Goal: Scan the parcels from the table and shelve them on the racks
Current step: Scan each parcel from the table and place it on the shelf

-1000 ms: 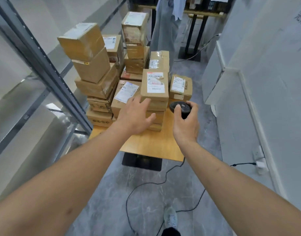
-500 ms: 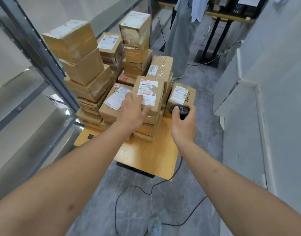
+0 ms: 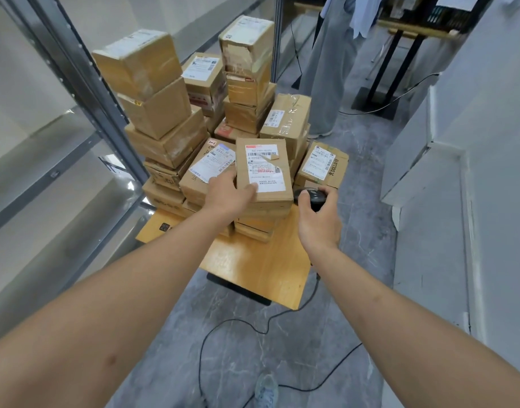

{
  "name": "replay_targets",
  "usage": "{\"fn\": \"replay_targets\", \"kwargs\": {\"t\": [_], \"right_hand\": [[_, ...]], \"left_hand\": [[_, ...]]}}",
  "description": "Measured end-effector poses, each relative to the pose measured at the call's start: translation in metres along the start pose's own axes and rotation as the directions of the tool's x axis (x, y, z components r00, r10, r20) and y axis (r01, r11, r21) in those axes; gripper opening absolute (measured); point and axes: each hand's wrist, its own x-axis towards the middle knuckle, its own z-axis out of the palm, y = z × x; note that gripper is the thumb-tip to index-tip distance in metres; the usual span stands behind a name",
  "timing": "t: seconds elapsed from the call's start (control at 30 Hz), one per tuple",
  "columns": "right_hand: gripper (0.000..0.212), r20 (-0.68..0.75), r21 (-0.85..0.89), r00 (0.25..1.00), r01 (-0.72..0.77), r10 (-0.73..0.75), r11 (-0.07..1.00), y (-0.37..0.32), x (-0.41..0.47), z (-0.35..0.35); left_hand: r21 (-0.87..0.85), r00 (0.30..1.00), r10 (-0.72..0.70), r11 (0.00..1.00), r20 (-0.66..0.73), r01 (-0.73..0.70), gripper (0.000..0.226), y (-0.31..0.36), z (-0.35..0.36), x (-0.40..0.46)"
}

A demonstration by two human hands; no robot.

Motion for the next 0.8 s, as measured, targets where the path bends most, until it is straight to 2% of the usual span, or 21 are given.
{"fn": "replay_targets", "kwargs": {"t": [0.1,0.17,0.23,0.3,0.37,0.47,0.57,0.7,0.8], "right_hand": [[0.034,0.011,-0.011,1.0,0.018,-0.018,1.0,0.002,-0.003,-0.004],[0.035,0.026,-0.018,0.999,0.027,-0.026,0.999,0.003,-0.005,-0.005],[0.035,0.033,-0.019,0.999,0.035,-0.034,0.999,0.005,-0.007,-0.006],[0.034,0.033,-0.021,0.999,0.038,-0.037,0.999,0.006,-0.01,-0.006],[0.032,0.025,-0.021,0.999,0.039,-0.038,0.999,0.009,-0.012,-0.006],[0.031,0.037,-0.023,0.999,0.036,-0.035,0.999,0.009,-0.017,-0.005],[0.032,0.036,-0.021,0.999,0.026,-0.025,0.999,0.007,-0.019,-0.007],[0.031,0.022,-0.019,1.0,0.013,-0.012,1.0,0.006,-0.018,-0.011],[0.03,0.022,-0.02,1.0,-0.011,0.011,1.0,0.009,-0.018,-0.013]], "left_hand": [[-0.119,0.999,-0.033,0.992,-0.004,0.032,0.055,-0.007,0.006,-0.008],[-0.22,0.997,-0.078,0.973,-0.002,0.075,0.044,-0.01,0.01,-0.01],[-0.327,0.988,-0.142,0.933,0.056,0.152,0.036,-0.016,0.013,-0.011],[-0.405,0.962,-0.217,0.874,0.165,0.267,0.044,-0.02,0.013,-0.014],[-0.432,0.942,-0.245,0.842,0.23,0.324,0.055,-0.024,0.011,-0.015],[-0.43,0.942,-0.2,0.85,0.268,0.303,0.063,-0.031,0.005,-0.017],[-0.433,0.932,-0.158,0.852,0.325,0.295,0.081,-0.033,0.006,-0.021],[-0.417,0.936,-0.128,0.869,0.327,0.265,0.093,-0.042,0.01,-0.028],[-0.391,0.943,-0.053,0.901,0.327,0.187,0.098,-0.046,0.01,-0.035]]}}
